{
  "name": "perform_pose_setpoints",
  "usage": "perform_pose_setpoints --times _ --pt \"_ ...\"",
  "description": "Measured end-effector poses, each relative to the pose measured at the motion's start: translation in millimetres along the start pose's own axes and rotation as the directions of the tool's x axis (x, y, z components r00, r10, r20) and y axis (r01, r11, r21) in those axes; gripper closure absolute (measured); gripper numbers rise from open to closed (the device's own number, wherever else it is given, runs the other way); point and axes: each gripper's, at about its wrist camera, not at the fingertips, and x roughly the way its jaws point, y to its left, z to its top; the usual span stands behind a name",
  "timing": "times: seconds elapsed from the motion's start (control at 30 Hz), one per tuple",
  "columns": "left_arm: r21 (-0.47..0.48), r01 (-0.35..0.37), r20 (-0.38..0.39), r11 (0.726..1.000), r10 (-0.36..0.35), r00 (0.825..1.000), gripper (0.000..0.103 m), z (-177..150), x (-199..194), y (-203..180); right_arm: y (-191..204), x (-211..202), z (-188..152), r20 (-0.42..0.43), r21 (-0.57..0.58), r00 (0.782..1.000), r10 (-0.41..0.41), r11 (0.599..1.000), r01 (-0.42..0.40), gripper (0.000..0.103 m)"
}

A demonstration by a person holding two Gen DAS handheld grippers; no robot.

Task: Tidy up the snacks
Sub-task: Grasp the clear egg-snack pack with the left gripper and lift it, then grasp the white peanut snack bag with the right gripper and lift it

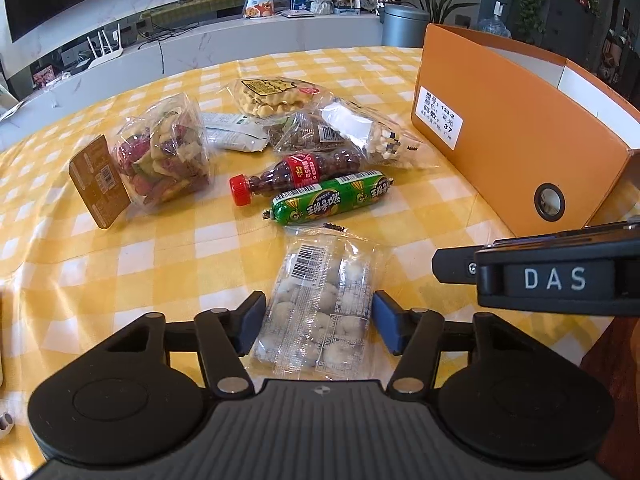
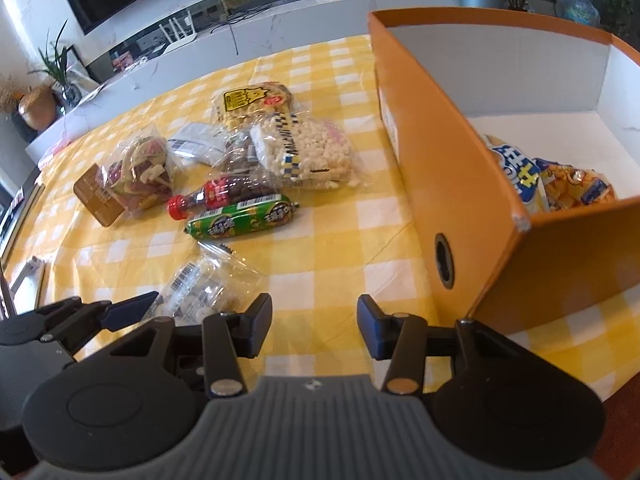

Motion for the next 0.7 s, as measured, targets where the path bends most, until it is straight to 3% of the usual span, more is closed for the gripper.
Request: perform_pose_setpoints --times 0.37,0.57,0.7 --pt "-0.074 -0.020 0.083 0.997 0.026 0.996 0.040 9 -29 18 18 -8 9 0.083 -0.115 0.996 0.013 0.993 -0.004 0.057" --pt "-0.106 -0.014 0.121 0.994 0.027 0.992 0.040 29 -34 33 22 -3 32 0.135 -0.189 0.991 0.015 0.982 0.011 0.059" --pt "-0.104 -0.046 0.137 0.993 0.060 0.989 0.040 42 -30 41 29 2 47 0.172 -0.237 0.985 -0.002 0.970 0.044 0.059"
